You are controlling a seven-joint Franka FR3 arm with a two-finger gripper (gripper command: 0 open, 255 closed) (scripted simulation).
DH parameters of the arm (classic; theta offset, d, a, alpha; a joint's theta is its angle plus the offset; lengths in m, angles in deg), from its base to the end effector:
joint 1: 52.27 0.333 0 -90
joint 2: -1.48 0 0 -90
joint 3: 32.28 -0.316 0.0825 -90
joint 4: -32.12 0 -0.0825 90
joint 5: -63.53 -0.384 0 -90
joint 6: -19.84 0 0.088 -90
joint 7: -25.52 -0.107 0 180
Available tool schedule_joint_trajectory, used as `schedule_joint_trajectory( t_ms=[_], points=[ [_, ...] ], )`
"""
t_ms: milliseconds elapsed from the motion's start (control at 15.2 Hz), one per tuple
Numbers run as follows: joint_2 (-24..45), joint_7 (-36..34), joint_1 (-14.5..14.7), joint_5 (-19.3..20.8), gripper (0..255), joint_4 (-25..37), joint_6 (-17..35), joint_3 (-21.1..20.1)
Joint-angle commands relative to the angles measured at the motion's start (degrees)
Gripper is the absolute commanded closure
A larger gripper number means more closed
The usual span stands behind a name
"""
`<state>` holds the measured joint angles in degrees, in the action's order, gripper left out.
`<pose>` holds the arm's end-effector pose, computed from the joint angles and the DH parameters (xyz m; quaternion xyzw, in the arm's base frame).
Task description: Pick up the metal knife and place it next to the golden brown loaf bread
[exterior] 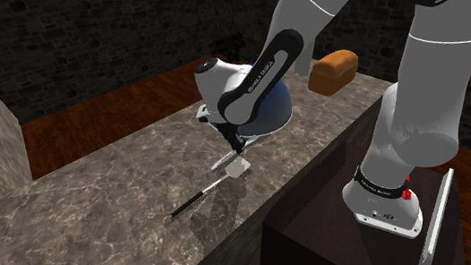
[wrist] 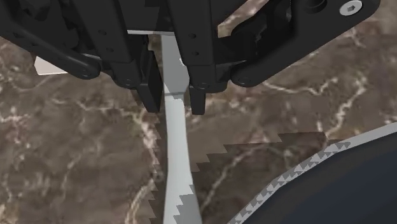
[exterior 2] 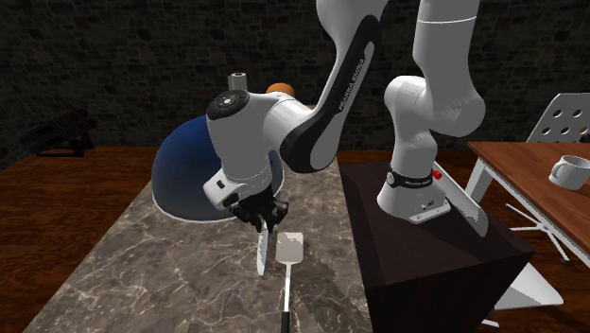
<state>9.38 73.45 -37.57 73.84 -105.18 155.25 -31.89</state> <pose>0.4664 0.1166 0.2461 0.8138 0.5720 -0.0981 0.0308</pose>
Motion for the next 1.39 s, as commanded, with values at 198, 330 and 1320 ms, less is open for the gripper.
schedule_joint_trajectory(
  t_ms=[198, 330, 1320],
  points=[
    [0.38, -0.17, 0.14, -0.07, 255, -0.38, -0.16, -0.14],
    [0.46, -0.08, 0.10, -0.06, 255, -0.23, -0.22, -0.09],
    [-8.64, 1.97, 0.23, -1.68, 255, 2.25, -11.69, -0.40]
  ],
)
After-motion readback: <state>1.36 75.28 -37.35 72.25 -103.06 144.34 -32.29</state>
